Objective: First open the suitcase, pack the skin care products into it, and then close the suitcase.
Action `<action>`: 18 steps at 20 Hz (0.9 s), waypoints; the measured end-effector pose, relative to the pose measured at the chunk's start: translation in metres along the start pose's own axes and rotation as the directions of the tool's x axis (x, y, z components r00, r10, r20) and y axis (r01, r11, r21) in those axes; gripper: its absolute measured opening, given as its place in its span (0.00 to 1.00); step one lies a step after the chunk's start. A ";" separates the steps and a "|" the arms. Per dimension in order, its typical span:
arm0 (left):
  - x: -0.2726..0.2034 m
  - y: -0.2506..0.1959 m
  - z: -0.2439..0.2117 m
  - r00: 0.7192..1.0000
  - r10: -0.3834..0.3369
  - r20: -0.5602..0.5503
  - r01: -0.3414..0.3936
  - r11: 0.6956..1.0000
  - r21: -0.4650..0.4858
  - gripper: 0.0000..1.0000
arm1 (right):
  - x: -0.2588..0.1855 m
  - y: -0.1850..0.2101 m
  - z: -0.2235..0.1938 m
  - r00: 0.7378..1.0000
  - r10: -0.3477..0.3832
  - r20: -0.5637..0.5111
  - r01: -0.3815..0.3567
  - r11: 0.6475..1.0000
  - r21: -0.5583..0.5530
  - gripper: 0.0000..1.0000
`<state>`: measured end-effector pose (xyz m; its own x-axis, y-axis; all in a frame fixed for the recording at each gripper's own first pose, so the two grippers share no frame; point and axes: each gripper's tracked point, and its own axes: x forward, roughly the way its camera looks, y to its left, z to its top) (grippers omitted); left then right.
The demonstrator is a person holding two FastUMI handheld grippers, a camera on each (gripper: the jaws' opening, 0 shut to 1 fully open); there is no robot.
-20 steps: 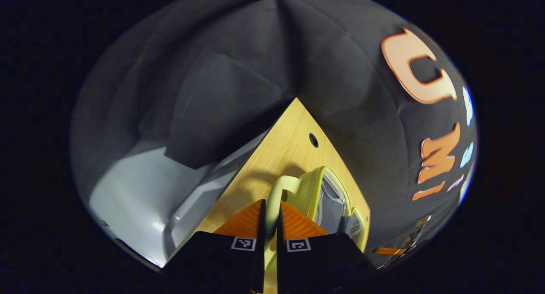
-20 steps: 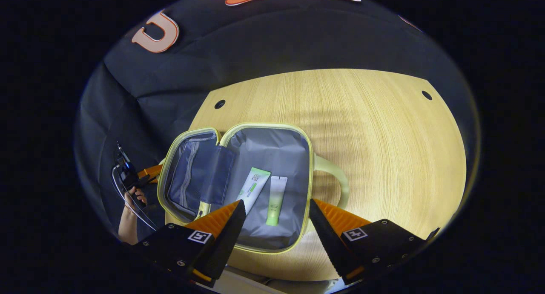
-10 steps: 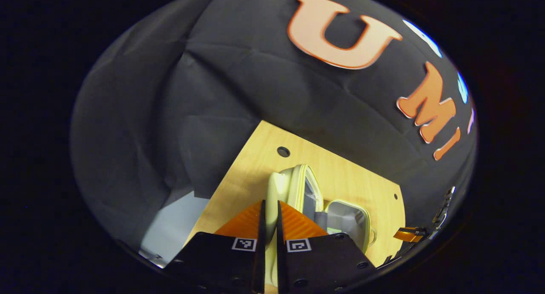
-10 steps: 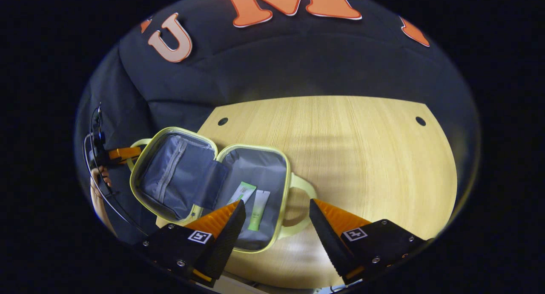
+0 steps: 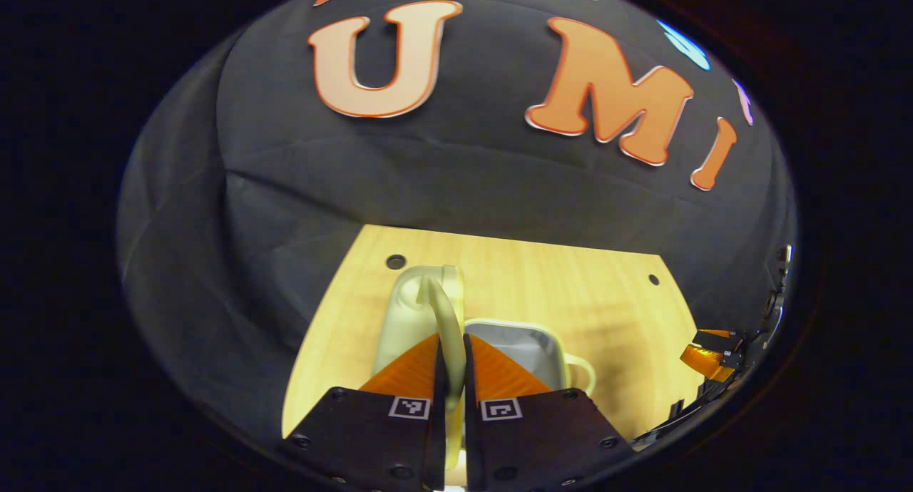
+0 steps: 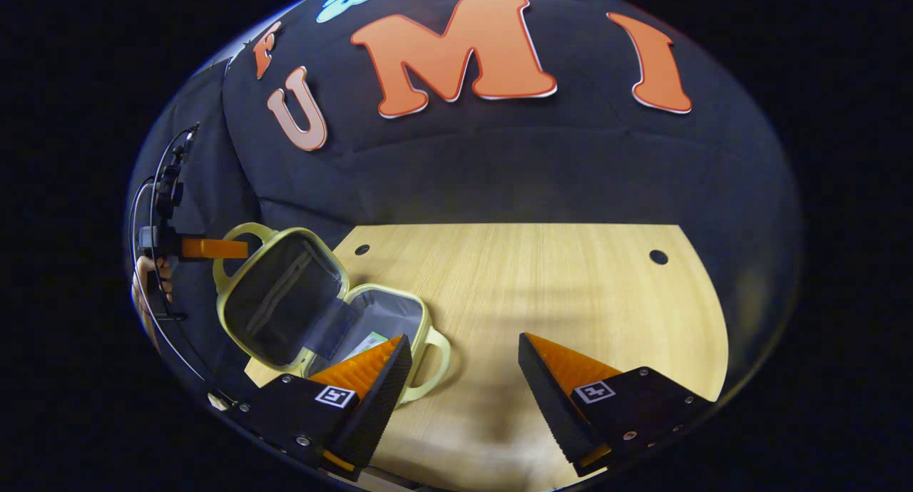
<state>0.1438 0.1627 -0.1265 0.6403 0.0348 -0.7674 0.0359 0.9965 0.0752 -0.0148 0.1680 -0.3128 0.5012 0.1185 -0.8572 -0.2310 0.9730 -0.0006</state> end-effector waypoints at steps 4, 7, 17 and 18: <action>0.030 -0.089 -0.023 0.996 -0.079 -0.048 0.080 0.996 0.038 0.12 | -0.035 -0.041 0.009 0.998 -0.031 0.060 0.030 0.999 0.024 0.96; 0.068 -0.148 -0.050 0.987 -0.115 -0.108 0.125 0.988 0.091 0.12 | -0.050 -0.071 0.001 0.996 -0.059 0.067 0.055 0.997 0.060 0.96; 0.161 -0.224 -0.172 0.946 -0.093 -0.309 0.146 0.977 0.153 0.12 | -0.075 -0.133 -0.020 0.985 -0.165 0.048 0.162 0.985 0.065 0.96; 0.166 -0.223 -0.182 0.944 -0.085 -0.318 0.140 0.978 0.152 0.12 | -0.076 -0.135 -0.023 0.985 -0.165 0.043 0.162 0.985 0.063 0.96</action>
<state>0.1025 -0.0401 -0.3866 0.3573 -0.0282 -0.9336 0.2412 0.9684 0.0631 -0.0413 0.0231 -0.2596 0.5676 -0.0354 -0.8226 -0.0937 0.9898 -0.1073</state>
